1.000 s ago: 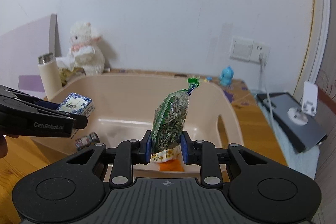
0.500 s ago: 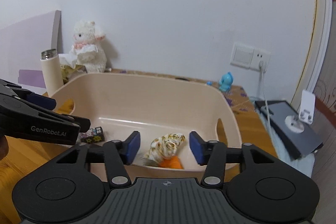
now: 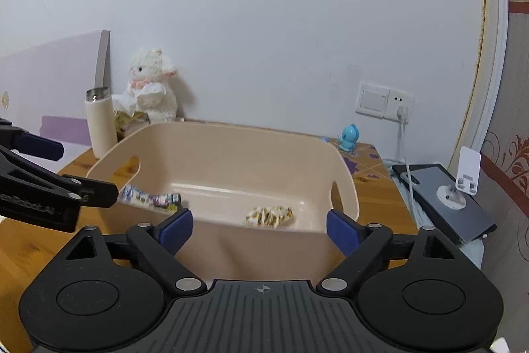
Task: Organize objects
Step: 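Lower both items into the basket and open both tools, then grasp the wooden figure with left tool while right tool grasps white card box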
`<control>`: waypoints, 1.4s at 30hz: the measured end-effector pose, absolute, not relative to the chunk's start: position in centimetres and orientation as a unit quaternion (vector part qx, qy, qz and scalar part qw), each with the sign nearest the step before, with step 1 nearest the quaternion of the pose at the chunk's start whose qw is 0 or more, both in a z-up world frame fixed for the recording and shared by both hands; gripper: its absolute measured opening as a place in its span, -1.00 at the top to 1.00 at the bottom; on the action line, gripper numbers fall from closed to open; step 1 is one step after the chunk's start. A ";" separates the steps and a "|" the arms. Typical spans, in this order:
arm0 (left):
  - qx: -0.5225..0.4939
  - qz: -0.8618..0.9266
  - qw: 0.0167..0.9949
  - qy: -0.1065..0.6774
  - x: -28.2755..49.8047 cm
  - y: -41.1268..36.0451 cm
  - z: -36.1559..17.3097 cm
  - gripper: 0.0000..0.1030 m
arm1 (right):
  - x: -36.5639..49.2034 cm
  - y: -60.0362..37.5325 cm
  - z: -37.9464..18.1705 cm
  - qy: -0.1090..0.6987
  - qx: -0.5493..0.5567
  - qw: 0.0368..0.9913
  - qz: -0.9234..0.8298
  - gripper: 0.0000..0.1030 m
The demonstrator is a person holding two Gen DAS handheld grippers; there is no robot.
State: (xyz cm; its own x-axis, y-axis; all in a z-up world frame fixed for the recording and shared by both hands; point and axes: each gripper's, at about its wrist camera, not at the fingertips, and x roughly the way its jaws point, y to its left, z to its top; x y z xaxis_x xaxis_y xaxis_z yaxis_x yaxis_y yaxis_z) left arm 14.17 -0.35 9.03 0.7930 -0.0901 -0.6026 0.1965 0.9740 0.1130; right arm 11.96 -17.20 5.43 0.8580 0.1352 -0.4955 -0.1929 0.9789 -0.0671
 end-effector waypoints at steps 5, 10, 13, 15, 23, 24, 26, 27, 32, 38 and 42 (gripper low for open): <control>0.087 -0.083 0.935 0.334 13.4 -0.2 7.4 -0.74 | 11.7 -17.2 3.4 0.280 -0.057 0.955 0.084 -0.82; 0.083 -0.080 0.923 0.366 14.2 0.2 4.6 -0.74 | 11.9 -16.7 1.0 0.307 -0.064 0.946 0.077 -0.84; 0.085 -0.072 0.920 0.376 15.0 0.2 2.7 -0.74 | 12.1 -16.1 -0.6 0.320 -0.077 0.942 0.073 -0.84; 0.083 -0.071 0.915 0.388 15.5 0.4 1.3 -0.74 | 12.5 -15.8 -1.6 0.331 -0.077 0.937 0.075 -0.84; 0.073 -0.069 0.902 0.419 17.6 1.1 -2.0 -0.74 | 14.2 -13.8 -4.4 0.364 -0.080 0.924 0.091 -0.84; 0.070 -0.069 0.902 0.421 17.9 1.2 -2.1 -0.74 | 14.4 -13.6 -4.6 0.366 -0.080 0.923 0.093 -0.84; 0.065 -0.068 0.900 0.425 18.3 1.4 -2.5 -0.74 | 14.7 -13.4 -4.9 0.369 -0.079 0.921 0.097 -0.84; 0.062 -0.069 0.900 0.425 18.4 1.5 -2.5 -0.74 | 14.9 -13.3 -5.1 0.371 -0.077 0.920 0.100 -0.84; 0.043 -0.076 0.899 0.429 18.9 2.1 -2.7 -0.74 | 15.9 -12.8 -5.7 0.377 -0.063 0.918 0.105 -0.84; 0.035 -0.095 0.898 0.429 19.1 1.7 -2.8 -0.74 | 16.3 -14.0 -6.0 0.376 -0.055 0.921 0.089 -0.84; 0.030 -0.111 0.896 0.428 19.2 1.0 -3.1 -0.74 | 16.0 -15.1 -6.0 0.375 -0.056 0.922 0.079 -0.83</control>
State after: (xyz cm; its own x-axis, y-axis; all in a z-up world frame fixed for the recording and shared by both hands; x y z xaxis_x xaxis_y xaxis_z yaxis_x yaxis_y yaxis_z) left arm 19.20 1.02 -3.08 0.6083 -0.1738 -0.7745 0.2246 0.9735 -0.0421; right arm 16.00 -15.10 -5.96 0.7061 0.1042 -0.7004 -0.1885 0.9811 -0.0441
